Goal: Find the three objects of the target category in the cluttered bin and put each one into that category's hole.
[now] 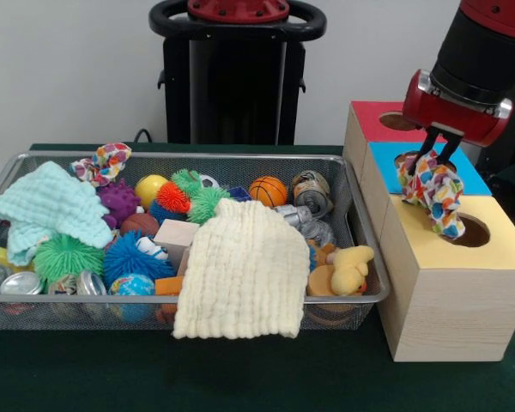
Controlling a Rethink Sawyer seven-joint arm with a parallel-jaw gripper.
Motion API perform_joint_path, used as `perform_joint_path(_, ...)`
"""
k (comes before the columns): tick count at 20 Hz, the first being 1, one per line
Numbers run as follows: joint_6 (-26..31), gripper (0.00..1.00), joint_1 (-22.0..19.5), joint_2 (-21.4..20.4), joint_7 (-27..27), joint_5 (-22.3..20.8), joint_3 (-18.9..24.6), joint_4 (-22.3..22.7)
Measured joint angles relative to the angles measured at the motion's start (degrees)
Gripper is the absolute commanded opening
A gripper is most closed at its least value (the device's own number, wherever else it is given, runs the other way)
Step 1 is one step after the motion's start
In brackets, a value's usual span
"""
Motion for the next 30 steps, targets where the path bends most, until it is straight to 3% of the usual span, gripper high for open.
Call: perform_joint_path(30, 0.9, 0.0, 0.1, 3.1, 0.0, 0.6, -0.1, -4.9)
